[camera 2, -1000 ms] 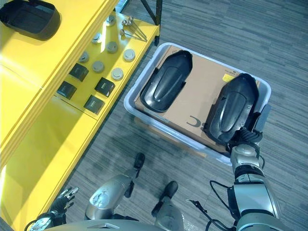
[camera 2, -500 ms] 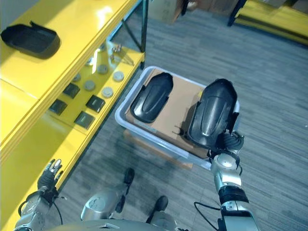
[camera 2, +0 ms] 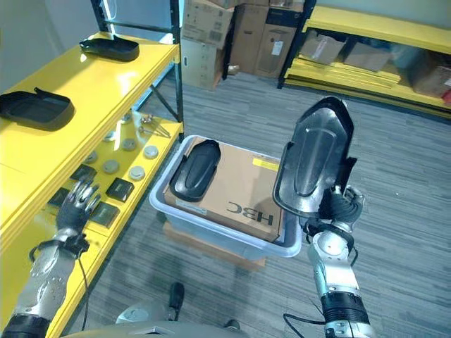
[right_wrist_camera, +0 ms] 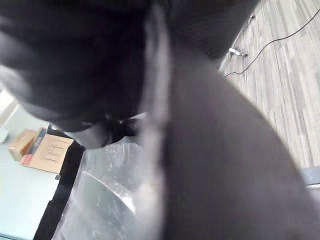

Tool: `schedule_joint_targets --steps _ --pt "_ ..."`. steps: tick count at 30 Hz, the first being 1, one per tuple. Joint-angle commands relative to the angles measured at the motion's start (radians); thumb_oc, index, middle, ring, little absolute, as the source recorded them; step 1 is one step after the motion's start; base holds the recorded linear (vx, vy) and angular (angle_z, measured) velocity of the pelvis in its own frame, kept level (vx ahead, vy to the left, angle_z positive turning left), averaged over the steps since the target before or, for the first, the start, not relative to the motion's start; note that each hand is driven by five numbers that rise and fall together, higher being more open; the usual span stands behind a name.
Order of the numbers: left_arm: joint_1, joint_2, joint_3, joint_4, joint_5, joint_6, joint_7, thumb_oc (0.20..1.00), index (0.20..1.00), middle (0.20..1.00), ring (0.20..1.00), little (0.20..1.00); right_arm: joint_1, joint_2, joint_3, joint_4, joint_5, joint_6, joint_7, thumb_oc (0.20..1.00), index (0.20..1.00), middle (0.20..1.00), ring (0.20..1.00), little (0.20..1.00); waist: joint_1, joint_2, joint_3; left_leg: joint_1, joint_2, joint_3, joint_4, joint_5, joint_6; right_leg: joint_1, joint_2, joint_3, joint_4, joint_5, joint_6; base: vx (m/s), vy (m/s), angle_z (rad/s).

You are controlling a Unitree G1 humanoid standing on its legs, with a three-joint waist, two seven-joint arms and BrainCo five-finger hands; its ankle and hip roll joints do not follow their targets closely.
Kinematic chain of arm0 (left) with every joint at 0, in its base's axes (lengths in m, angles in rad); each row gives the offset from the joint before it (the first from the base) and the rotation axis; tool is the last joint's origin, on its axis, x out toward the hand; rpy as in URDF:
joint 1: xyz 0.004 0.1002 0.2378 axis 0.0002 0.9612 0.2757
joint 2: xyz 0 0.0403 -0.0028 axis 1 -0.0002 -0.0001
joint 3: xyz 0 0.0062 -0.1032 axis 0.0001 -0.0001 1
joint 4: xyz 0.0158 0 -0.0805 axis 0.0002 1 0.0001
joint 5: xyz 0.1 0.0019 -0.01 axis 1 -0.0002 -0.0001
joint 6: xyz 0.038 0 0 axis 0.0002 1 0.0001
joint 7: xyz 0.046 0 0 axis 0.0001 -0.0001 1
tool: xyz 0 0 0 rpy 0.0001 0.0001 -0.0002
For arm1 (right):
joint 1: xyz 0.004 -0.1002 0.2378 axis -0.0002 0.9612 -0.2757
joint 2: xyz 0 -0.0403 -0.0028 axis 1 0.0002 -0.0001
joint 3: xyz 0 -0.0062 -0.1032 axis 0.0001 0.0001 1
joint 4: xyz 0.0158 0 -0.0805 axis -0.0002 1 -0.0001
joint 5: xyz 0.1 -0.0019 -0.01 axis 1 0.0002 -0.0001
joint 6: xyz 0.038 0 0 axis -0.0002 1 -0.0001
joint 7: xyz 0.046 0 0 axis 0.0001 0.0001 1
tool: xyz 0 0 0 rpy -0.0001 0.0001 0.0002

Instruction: Move parts from the plastic box to the shelf.

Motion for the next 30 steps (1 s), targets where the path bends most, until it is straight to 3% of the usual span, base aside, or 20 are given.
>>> schedule_joint_targets --steps 1,6,11,12,20,23,24,30 --pt "-0.089 0.008 -0.067 -0.011 -0.057 0.004 -0.05 1.0 1.0 1.0 1.0 1.0 -0.075 -0.058 0.003 -0.051 -0.035 -0.113 0.007 0.2 0.2 0.2 0.2 0.2 0.007 0.01 -0.065 0.063 0.07 0.064 0.039 -0.146 -0.044 -0.074 0.016 0.011 -0.001 0.018 0.003 -0.06 -0.015 -0.09" --pt "-0.203 -0.025 -0.183 -0.051 -0.106 0.087 -0.014 1.0 1.0 1.0 1.0 1.0 -0.125 -0.041 0.088 -0.077 -0.024 -0.118 0.045 0.2 0.2 0.2 0.2 0.2 -0.031 0.004 -0.085 0.066 0.07 0.091 0.04 -0.147 -0.044 -0.088 0.023 0.039 -0.005 0.025 0.002 -0.05 -0.015 -0.18" --pt "-0.27 -0.047 -0.243 -0.018 -0.1 0.115 0.007 1.0 1.0 1.0 1.0 1.0 -0.165 -0.039 0.148 -0.085 -0.028 -0.082 0.07 0.2 0.2 0.2 0.2 0.2 -0.054 0.003 -0.096 0.072 0.072 0.112 0.038 -0.149 -0.044 -0.094 0.026 0.056 -0.006 0.027 0.001 -0.01 0.002 -0.25" --pt "-0.32 -0.066 -0.276 0.0 -0.141 0.149 0.014 1.0 1.0 1.0 1.0 1.0 -0.202 -0.034 0.196 -0.081 -0.031 -0.045 0.078 0.2 0.2 0.2 0.2 0.2 -0.068 0.004 -0.107 0.078 0.072 0.124 0.035 -0.152 -0.043 -0.098 0.028 0.067 -0.006 0.025 -0.001 0.01 0.009 -0.17" --pt "-0.413 -0.106 -0.352 -0.013 -0.15 0.222 0.045 1.0 1.0 1.0 1.0 1.0 -0.274 0.009 0.294 -0.026 -0.024 -0.01 0.071 0.2 0.2 0.2 0.2 0.2 -0.084 0.008 -0.123 0.084 0.071 0.136 0.024 -0.15 -0.042 -0.105 0.032 0.078 -0.006 0.025 -0.001 0.01 0.001 -0.08" --pt "-0.435 -0.109 -0.371 -0.006 -0.104 0.223 0.059 1.0 1.0 1.0 1.0 1.0 -0.293 0.017 0.314 -0.015 -0.02 -0.01 0.071 0.2 0.2 0.2 0.2 0.2 -0.087 0.009 -0.126 0.085 0.07 0.14 0.022 -0.15 -0.042 -0.107 0.034 0.08 -0.006 0.024 0.0 0.0 0.0 0.0" --pt "-0.45 -0.108 -0.376 -0.013 -0.076 0.26 0.078 1.0 1.0 1.0 1.0 1.0 -0.308 0.023 0.326 -0.011 -0.02 -0.009 0.072 0.2 0.2 0.2 0.2 0.2 -0.088 0.01 -0.13 0.085 0.07 0.14 0.02 -0.148 -0.043 -0.109 0.036 0.081 -0.006 0.022 0.0 0.0 0.0 0.0" --pt "-0.488 -0.115 -0.388 0.027 -0.046 0.307 0.156 1.0 1.0 1.0 1.0 1.0 -0.351 0.032 0.351 -0.012 -0.016 0.008 0.048 0.2 0.2 0.2 0.2 0.2 -0.089 0.012 -0.134 0.088 0.069 0.143 0.017 -0.148 -0.043 -0.11 0.037 0.084 -0.006 0.021 0.003 0.0 0.0 -0.01"
